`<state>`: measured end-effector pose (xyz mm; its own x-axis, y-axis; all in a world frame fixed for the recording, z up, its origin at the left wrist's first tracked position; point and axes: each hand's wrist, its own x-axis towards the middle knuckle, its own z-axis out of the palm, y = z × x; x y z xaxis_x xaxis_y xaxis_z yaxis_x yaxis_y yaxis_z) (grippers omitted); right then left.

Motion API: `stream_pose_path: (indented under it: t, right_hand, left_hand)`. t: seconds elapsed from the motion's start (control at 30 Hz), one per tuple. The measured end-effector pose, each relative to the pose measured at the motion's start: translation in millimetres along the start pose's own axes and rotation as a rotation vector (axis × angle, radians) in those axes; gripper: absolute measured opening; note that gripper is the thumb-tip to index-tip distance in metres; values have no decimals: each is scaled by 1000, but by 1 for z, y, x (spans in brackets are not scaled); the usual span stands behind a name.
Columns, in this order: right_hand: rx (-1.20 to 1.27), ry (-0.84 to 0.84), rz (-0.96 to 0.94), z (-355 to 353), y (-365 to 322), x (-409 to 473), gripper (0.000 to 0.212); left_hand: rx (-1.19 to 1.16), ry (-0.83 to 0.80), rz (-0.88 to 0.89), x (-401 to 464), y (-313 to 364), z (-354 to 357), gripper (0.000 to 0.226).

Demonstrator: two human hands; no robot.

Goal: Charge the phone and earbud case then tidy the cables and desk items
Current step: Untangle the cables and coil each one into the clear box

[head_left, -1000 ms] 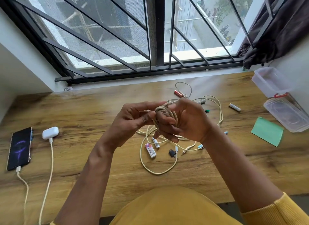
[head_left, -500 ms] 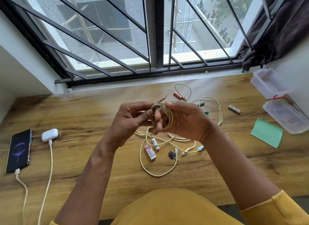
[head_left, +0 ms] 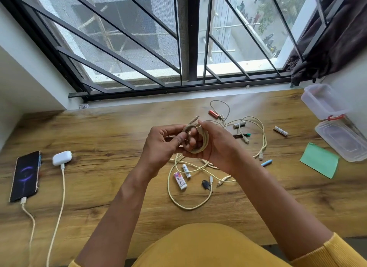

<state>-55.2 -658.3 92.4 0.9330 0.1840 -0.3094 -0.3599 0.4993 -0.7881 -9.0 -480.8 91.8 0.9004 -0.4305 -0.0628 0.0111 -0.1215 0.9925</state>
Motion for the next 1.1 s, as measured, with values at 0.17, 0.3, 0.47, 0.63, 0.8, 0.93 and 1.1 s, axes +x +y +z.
stream_pose_path:
  t: [0.17, 0.3, 0.47, 0.63, 0.8, 0.93, 1.1]
  right_hand:
    - [-155, 43, -30, -2, 2, -3, 46]
    - [-160, 121, -35, 2, 4, -3, 41]
    - [-107, 266, -100, 4, 6, -1, 28]
    - [-101, 273, -158, 1, 7, -3, 39]
    - [-237, 298, -222, 1, 9, -8, 36]
    - [-332, 368, -286, 4, 10, -7, 26]
    - [-346, 391, -336, 1, 10, -7, 14]
  left_hand:
    - [-50, -116, -30, -2, 2, -3, 22]
    - [-35, -58, -37, -1, -1, -2, 19]
    - [-88, 77, -45, -2, -4, 3, 16]
    - [-175, 219, -50, -1, -4, -2, 17]
    - [-260, 254, -52, -2, -2, 0, 18]
    - [-281, 274, -58, -2, 0, 5, 13]
    - [-263, 262, -72, -4, 2, 7, 9]
